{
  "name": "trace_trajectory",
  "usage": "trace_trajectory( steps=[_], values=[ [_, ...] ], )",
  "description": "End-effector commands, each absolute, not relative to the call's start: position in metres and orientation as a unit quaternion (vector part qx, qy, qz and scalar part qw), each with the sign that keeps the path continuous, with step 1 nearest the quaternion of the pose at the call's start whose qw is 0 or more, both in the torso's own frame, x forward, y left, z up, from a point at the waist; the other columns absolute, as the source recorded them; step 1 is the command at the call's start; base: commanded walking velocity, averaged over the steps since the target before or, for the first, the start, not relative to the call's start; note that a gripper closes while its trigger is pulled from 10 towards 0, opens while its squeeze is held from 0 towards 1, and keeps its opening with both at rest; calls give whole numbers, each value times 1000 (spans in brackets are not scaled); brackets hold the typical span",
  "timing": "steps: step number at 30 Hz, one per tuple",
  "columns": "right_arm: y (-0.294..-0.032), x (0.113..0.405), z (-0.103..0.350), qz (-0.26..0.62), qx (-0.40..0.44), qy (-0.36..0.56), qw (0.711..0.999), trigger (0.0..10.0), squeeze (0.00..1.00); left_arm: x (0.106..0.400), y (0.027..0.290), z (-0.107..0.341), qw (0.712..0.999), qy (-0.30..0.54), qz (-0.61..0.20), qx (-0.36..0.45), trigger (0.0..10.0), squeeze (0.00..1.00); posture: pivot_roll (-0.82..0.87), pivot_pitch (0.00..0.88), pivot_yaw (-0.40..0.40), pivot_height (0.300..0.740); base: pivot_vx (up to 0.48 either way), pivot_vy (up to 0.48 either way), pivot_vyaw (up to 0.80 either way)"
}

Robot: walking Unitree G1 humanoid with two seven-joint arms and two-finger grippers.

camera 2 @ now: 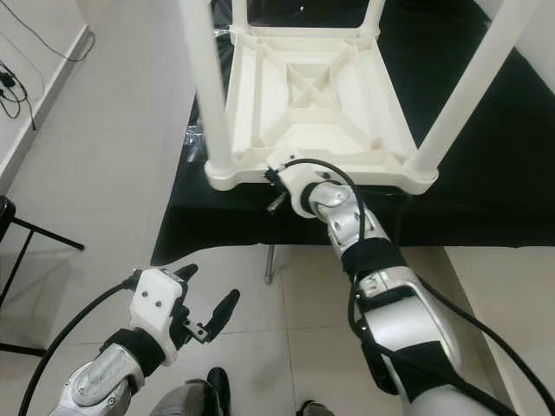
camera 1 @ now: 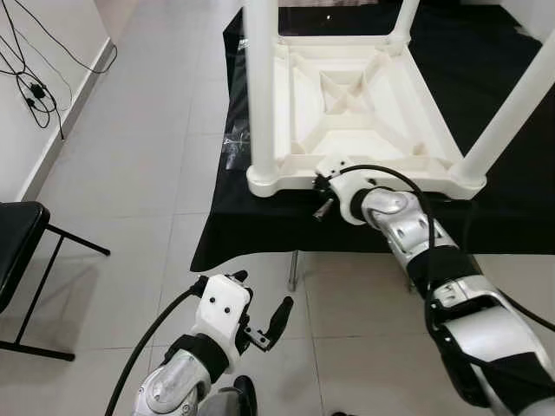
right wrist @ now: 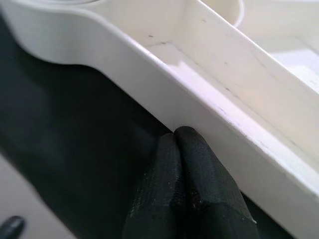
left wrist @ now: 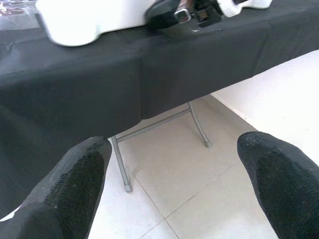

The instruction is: Building children table

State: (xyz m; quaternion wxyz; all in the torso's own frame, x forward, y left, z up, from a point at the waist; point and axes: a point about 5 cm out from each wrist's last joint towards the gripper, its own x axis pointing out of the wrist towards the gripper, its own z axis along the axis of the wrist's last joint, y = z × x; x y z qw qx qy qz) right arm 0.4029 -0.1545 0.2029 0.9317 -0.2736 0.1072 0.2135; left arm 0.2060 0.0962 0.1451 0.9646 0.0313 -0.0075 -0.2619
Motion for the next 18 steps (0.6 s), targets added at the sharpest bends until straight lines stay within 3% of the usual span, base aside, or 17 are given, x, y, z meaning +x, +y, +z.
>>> trace_trajectory(
  steps=[1, 8, 13, 16, 17, 18],
  values=[
    [-167, 405, 209, 178, -271, 107, 940, 10000, 0, 204, 98, 143, 964, -1, -264, 38, 10000, 0, 97, 250, -18, 740, 0, 0, 0],
    [-157, 405, 213, 204, -257, 86, 941, 10000, 0, 204, 99, 143, 964, -1, -263, 39, 10000, 0, 98, 248, -17, 740, 0, 0, 0],
    [-116, 390, 226, 342, -136, 14, 930, 10000, 0, 205, 99, 143, 964, 0, -264, 40, 10000, 0, 98, 247, -16, 740, 0, 0, 0],
    [-115, 385, 236, 366, -84, -17, 927, 10000, 0, 205, 99, 143, 964, 0, -264, 40, 10000, 0, 99, 245, -20, 740, 0, 0, 0],
    [-120, 383, 243, 361, -48, -43, 930, 10000, 1000, 205, 99, 143, 964, 0, -264, 41, 10000, 0, 96, 244, -22, 740, 0, 0, 0],
    [-120, 383, 243, 361, -48, -43, 930, 10000, 1000, 205, 99, 143, 964, 0, -264, 41, 10000, 0, 96, 244, -22, 740, 0, 0, 0]
  ],
)
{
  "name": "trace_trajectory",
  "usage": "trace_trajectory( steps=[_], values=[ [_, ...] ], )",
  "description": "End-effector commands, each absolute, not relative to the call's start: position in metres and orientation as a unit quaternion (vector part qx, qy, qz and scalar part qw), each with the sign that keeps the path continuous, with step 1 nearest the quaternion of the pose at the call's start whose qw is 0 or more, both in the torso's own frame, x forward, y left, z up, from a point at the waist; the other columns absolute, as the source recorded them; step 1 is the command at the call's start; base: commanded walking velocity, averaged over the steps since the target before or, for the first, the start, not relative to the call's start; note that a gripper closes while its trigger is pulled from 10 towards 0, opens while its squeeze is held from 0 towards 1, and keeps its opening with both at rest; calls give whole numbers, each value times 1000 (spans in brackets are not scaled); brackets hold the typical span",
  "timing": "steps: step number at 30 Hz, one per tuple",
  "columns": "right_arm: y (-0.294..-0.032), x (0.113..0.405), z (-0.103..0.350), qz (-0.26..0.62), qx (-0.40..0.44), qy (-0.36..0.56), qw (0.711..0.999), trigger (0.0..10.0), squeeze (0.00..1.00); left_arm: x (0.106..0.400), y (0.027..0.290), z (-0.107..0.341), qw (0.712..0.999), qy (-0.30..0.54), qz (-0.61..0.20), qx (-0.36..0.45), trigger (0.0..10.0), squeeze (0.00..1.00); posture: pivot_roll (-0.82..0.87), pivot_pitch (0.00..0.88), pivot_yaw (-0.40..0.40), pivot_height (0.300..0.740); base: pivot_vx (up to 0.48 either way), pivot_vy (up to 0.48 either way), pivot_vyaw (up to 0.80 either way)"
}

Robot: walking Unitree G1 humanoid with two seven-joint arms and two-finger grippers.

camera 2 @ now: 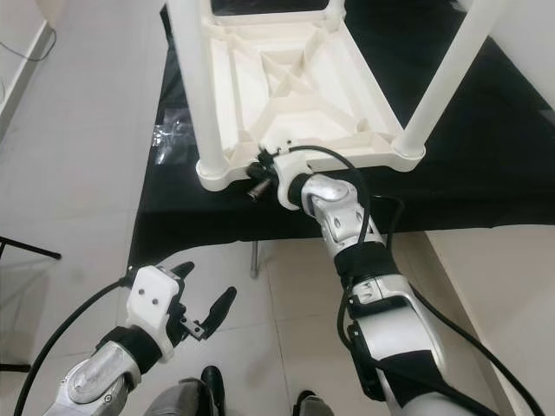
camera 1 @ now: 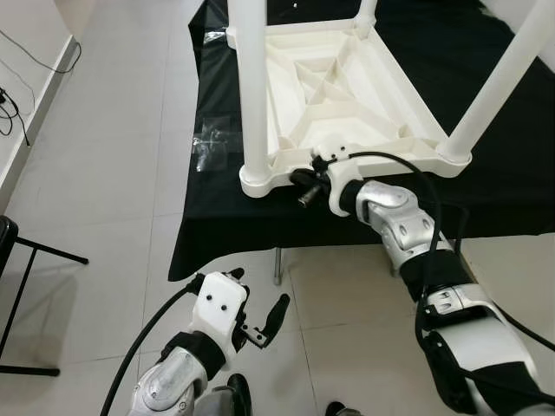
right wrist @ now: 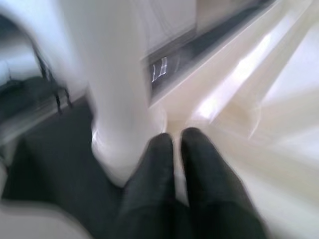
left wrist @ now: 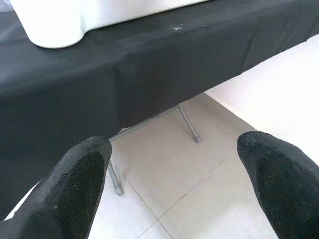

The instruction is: Building children table

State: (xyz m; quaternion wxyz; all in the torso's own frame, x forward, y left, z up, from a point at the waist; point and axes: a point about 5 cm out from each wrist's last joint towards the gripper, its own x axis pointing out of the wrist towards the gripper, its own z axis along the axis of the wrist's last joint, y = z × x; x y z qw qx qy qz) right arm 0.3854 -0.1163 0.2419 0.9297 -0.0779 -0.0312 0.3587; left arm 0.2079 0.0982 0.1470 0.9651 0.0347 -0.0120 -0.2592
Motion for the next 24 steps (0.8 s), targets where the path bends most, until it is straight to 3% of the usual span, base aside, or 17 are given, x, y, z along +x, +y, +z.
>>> trace_trajectory(
  steps=[1, 5, 8, 13, 19, 20, 24],
  values=[
    [-124, 382, 248, 356, -25, -60, 932, 10000, 1000, 205, 99, 143, 964, 0, -264, 41, 10000, 0, 96, 244, -22, 740, 0, 0, 0],
    [-144, 375, 256, 329, 19, -90, 940, 10000, 1000, 207, 100, 145, 964, 0, -264, 40, 10000, 0, 85, 236, -24, 740, 0, 0, 0],
    [-174, 357, 252, 286, 43, -109, 951, 10000, 1000, 215, 97, 153, 963, -22, -264, 43, 10000, 0, 68, 223, -18, 740, 0, 0, 0],
    [-179, 340, 242, 272, 40, -104, 956, 10000, 1000, 222, 93, 157, 962, -36, -268, 48, 10000, 0, 43, 202, -11, 740, 0, 0, 0],
    [-184, 316, 205, 175, -8, -67, 982, 10000, 973, 243, 88, 160, 959, -44, -277, 46, 10000, 0, 8, 157, 6, 740, 0, 0, 0],
    [-182, 312, 202, 167, -8, -65, 984, 10000, 0, 246, 88, 162, 959, -44, -277, 38, 10000, 0, 8, 157, 6, 740, 0, 0, 0],
    [-176, 309, 198, 155, 7, -60, 986, 10000, 0, 252, 87, 167, 958, -54, -281, 26, 10000, 0, 9, 137, 11, 740, 180, 0, 0]
  ],
)
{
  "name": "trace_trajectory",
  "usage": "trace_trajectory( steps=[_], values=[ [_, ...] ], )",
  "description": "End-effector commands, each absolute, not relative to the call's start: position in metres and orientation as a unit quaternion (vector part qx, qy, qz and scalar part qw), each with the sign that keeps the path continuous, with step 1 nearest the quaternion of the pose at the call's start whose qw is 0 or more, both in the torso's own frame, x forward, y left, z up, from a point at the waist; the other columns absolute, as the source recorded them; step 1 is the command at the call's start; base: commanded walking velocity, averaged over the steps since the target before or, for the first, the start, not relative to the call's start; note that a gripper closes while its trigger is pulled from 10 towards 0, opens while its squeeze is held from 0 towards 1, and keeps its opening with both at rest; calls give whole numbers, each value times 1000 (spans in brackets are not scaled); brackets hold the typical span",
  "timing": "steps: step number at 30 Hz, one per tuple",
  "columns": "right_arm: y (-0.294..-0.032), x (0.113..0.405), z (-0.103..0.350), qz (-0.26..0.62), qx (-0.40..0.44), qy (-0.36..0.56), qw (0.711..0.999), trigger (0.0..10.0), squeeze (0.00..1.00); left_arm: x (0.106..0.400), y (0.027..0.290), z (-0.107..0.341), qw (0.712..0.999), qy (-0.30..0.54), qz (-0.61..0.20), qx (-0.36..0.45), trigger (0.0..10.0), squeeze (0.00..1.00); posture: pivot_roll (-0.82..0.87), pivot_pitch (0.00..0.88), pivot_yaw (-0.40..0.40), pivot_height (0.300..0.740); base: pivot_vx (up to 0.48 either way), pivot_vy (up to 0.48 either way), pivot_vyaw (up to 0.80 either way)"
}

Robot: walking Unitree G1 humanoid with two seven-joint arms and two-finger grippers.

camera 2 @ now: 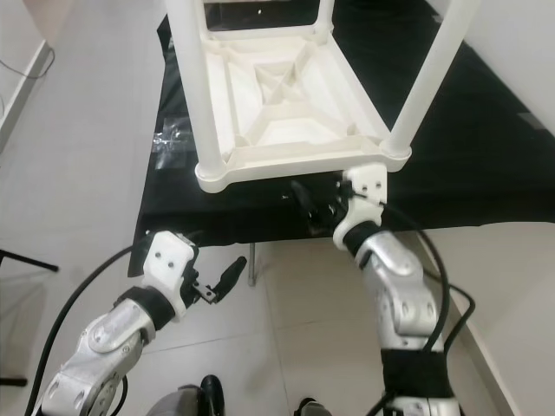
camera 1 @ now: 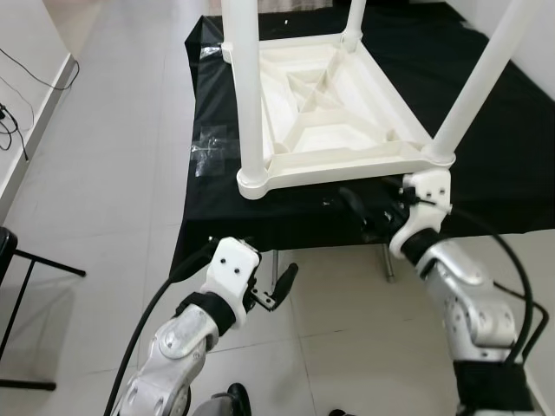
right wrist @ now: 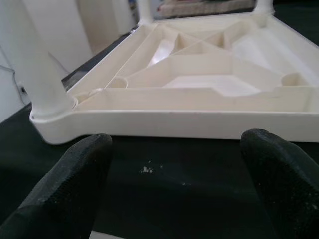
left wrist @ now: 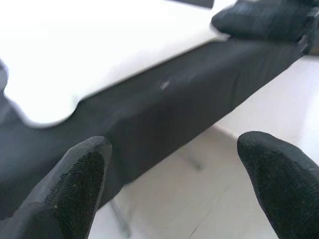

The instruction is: Building children table

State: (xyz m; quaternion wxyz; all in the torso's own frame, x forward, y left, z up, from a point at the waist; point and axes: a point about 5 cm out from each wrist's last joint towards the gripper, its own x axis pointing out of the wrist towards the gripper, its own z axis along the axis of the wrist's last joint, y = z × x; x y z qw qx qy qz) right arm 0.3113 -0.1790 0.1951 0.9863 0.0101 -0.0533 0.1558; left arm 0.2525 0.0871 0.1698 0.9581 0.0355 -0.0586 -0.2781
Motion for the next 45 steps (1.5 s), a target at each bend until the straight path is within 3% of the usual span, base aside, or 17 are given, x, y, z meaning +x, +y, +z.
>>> trace_trajectory(
  steps=[1, 8, 12, 24, 31, 45],
  values=[
    [-170, 307, 195, 160, 25, -49, 986, 10000, 0, 254, 85, 169, 957, -60, -283, 22, 10000, 0, 8, 131, 14, 740, 416, 0, -800],
    [-145, 301, 198, 195, 76, -56, 976, 10000, 0, 260, 81, 173, 954, -70, -292, 20, 10000, 0, 9, 112, 18, 740, 434, 0, -678],
    [-133, 299, 198, 209, 65, -61, 974, 10000, 0, 263, 80, 172, 953, -72, -294, 22, 10000, 0, 13, 99, 21, 740, 432, 0, -200],
    [-121, 291, 209, 278, 65, -95, 954, 10000, 0, 266, 86, 168, 959, -73, -271, 30, 10000, 0, 16, 91, 19, 740, 182, 0, 0],
    [-116, 272, 217, 388, 42, -114, 914, 10000, 0, 258, 89, 156, 962, -64, -262, 36, 10000, 0, 9, 84, 22, 740, 0, 0, 800],
    [-125, 272, 218, 410, 22, -109, 905, 10000, 0, 251, 92, 148, 965, -48, -254, 35, 10000, 0, 12, 85, 16, 740, 0, 0, 800]
  ],
)
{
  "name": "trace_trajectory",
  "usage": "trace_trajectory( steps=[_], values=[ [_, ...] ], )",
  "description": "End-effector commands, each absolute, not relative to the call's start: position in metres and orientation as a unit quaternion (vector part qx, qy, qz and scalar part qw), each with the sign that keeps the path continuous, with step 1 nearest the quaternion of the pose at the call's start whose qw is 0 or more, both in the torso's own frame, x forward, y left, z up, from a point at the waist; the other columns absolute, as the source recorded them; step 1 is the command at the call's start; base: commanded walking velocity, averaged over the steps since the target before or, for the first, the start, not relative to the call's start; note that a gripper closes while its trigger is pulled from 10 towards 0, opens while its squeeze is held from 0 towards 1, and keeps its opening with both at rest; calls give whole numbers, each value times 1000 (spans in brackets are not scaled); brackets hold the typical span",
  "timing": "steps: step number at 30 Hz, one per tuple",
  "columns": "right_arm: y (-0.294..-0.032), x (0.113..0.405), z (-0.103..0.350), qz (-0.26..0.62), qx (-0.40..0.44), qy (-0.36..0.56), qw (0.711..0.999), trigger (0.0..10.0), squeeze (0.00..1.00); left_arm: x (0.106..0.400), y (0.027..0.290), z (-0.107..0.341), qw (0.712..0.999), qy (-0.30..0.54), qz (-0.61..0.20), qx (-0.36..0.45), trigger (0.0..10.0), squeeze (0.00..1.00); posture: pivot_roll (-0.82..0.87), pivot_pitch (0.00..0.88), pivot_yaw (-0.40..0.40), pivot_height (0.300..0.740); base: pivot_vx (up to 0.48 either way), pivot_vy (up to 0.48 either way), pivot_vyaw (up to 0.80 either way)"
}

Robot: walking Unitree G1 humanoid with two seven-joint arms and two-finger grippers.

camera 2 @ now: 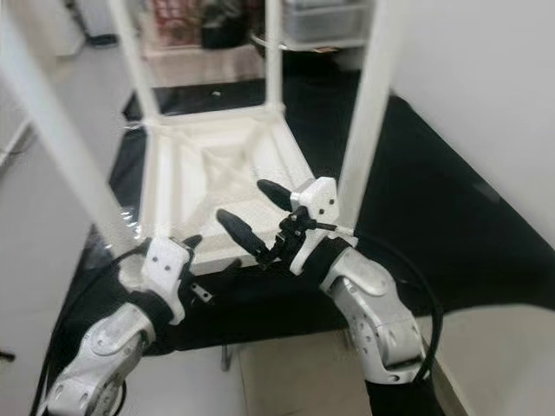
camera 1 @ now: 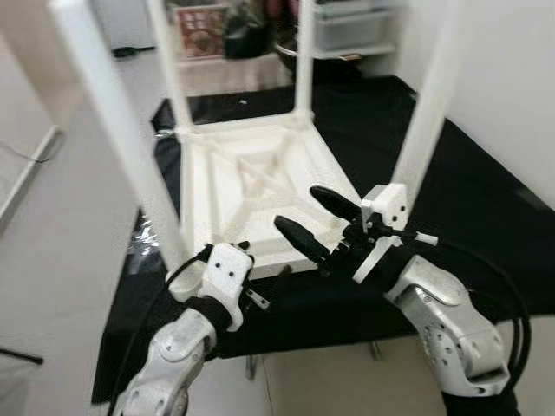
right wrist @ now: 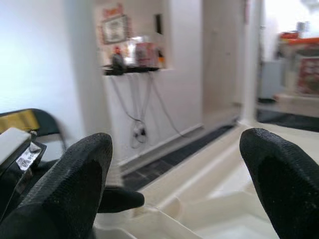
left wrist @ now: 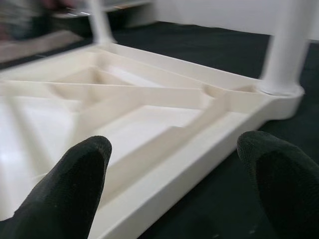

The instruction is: Building children table

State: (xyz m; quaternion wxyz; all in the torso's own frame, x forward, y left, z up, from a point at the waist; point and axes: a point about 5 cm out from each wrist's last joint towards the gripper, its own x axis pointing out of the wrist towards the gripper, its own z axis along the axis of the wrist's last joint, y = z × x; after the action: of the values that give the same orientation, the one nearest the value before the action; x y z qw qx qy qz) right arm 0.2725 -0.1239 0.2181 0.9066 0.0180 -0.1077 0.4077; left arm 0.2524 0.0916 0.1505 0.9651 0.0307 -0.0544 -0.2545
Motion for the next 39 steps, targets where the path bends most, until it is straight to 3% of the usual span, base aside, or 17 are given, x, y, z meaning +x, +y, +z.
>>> trace_trajectory(
  steps=[1, 6, 9, 13, 26, 39],
  values=[
    [-126, 272, 218, 409, 22, -110, 906, 10000, 0, 250, 92, 147, 965, -48, -255, 37, 10000, 0, 12, 85, 16, 740, 0, 0, 800],
    [-128, 275, 219, 395, 18, -115, 911, 10000, 0, 249, 92, 145, 964, -44, -258, 41, 10000, 0, 14, 86, 16, 740, 0, 0, 800],
    [-138, 290, 225, 316, 16, -133, 939, 10000, 0, 250, 88, 142, 961, -35, -272, 40, 10000, 0, 13, 86, 12, 740, 0, 0, 740],
    [-148, 300, 234, 266, 8, -148, 953, 10000, 0, 250, 85, 142, 956, -35, -288, 41, 10000, 0, 12, 86, 11, 740, 0, 0, 309],
    [-149, 302, 239, 259, -16, -154, 953, 10000, 0, 252, 84, 141, 958, -35, -281, 42, 10000, 0, 12, 82, 4, 740, 0, -416, 0],
    [-137, 300, 298, 278, -95, -224, 929, 10000, 0, 254, 86, 139, 962, -33, -269, 28, 10000, 0, 7, 75, 4, 740, 0, 0, 0]
  ],
)
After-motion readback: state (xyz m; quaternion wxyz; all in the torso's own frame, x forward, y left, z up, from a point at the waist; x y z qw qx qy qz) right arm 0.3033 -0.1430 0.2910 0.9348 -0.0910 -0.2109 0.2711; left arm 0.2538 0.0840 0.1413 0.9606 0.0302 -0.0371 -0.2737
